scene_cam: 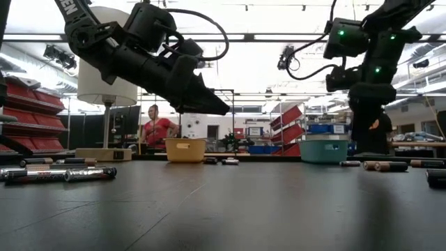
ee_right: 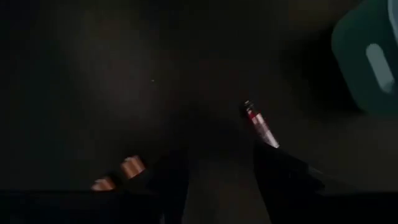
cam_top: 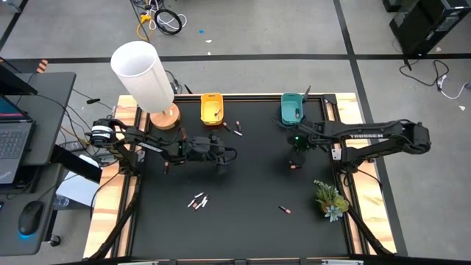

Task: Sort batteries
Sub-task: Put the silver battery into the yellow bin

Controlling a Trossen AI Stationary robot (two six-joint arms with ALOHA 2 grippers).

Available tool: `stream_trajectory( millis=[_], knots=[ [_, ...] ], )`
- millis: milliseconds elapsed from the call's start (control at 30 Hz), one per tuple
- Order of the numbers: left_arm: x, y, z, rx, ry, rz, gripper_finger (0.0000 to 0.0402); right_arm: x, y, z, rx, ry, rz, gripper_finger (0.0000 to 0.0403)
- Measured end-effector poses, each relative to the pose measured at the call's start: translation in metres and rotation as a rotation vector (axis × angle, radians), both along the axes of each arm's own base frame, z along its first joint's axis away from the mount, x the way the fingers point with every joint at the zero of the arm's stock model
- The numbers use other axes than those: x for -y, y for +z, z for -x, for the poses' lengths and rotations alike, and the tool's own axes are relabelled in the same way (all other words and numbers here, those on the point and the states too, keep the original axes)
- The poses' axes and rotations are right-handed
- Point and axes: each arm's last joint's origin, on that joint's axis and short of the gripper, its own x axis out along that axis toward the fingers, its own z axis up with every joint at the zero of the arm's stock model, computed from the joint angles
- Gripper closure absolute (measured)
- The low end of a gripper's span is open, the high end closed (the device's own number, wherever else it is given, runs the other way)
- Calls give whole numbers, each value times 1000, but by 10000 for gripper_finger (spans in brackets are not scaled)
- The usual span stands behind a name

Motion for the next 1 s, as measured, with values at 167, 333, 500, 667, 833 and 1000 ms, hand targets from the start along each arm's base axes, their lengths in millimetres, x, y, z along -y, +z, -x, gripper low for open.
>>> stream_trajectory(
  millis=[167, 333, 500, 667, 833, 1000],
  knots=[
    [0, 0, 0, -4, -5, -14, 240, 6, -13, -8, -74, 103, 20, 222],
    [0, 0, 0, -7, -7, -18, 240, 9, -28, -14, -178, 167, 71, 222],
    [0, 0, 0, -8, -9, -24, 240, 11, -37, -17, -235, 205, 61, 223],
    [0, 0, 0, -9, -12, -32, 240, 18, -44, -18, -233, 185, -3, 228],
    [0, 0, 0, -11, -14, -38, 240, 26, -49, -18, -209, 161, -97, 248],
    [0, -1, 0, -14, -14, -38, 240, 28, -53, -18, -203, 153, -144, 297]
  ],
)
